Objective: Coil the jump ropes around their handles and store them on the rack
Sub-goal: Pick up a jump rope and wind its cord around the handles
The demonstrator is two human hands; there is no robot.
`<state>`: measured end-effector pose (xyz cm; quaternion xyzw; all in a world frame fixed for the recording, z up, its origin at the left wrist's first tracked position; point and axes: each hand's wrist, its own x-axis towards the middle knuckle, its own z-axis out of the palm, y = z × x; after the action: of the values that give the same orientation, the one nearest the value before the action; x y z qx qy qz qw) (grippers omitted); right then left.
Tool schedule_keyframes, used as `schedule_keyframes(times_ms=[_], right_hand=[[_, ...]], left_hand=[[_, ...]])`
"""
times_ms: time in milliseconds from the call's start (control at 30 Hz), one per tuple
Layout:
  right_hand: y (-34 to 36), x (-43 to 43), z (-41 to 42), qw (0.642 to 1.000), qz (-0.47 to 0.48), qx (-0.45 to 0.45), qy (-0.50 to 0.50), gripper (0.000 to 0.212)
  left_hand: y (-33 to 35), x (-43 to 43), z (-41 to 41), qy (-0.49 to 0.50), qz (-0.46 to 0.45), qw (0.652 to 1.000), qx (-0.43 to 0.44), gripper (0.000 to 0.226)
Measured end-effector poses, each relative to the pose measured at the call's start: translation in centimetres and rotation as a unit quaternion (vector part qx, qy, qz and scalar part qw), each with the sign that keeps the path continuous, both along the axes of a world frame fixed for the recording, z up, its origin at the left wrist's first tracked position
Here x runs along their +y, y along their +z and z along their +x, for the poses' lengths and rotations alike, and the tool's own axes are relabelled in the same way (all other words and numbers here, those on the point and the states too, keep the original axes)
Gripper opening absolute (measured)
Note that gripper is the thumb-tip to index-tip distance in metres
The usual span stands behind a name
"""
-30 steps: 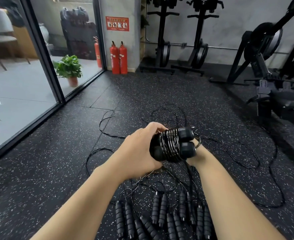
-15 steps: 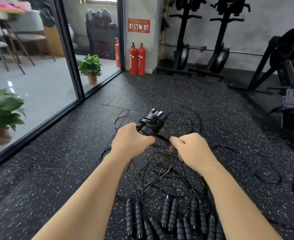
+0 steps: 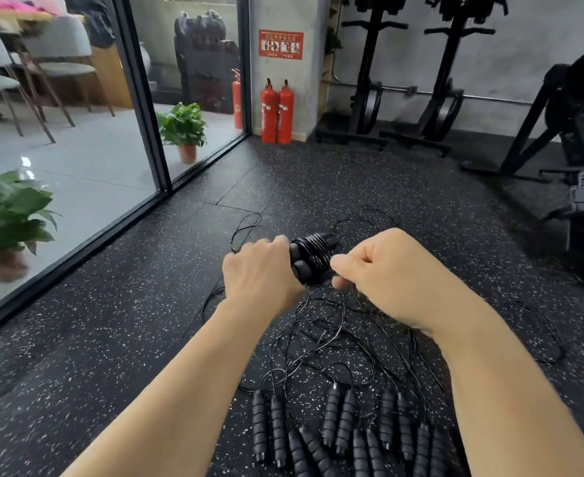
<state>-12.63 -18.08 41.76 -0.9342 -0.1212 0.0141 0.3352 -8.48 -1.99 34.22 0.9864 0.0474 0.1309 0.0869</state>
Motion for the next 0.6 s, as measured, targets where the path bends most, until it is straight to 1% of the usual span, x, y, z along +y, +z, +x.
schedule_keyframes(times_ms=[67, 167, 300, 433, 500, 600], right_hand=[[0.0, -0.6, 0.2, 1.0, 0.014, 0.004, 0.003, 0.033], [-0.1, -1.6, 0.7, 0.999, 0.037, 0.003, 0.002, 0.032], [-0.3, -3.0, 1.2, 0.998, 0.054, -0.015, -0.003, 0.036], [-1.6, -3.9, 2.2, 0.997, 0.066, -0.042, 0.009, 0.039], [-2.2, -4.2, 2.5, 0.997, 0.051, -0.054, 0.014, 0.043], [-2.8, -5.1, 2.8, 0.997, 0.049, -0.061, 0.021, 0.044]], left_hand=[[0.0, -1.0, -0.4, -0.03, 0.022, 0.999, 0.004, 0.034], [0.0, -2.3, -1.0, -0.062, 0.018, 0.998, 0.022, 0.036], [0.2, -3.2, -1.7, -0.108, 0.051, 0.992, 0.036, 0.045], [0.9, -3.4, -2.1, -0.205, 0.085, 0.974, 0.045, 0.052], [1.4, -3.5, -2.3, -0.257, 0.092, 0.96, 0.057, 0.05], [1.7, -3.5, -2.7, -0.325, 0.07, 0.942, 0.047, 0.038]])
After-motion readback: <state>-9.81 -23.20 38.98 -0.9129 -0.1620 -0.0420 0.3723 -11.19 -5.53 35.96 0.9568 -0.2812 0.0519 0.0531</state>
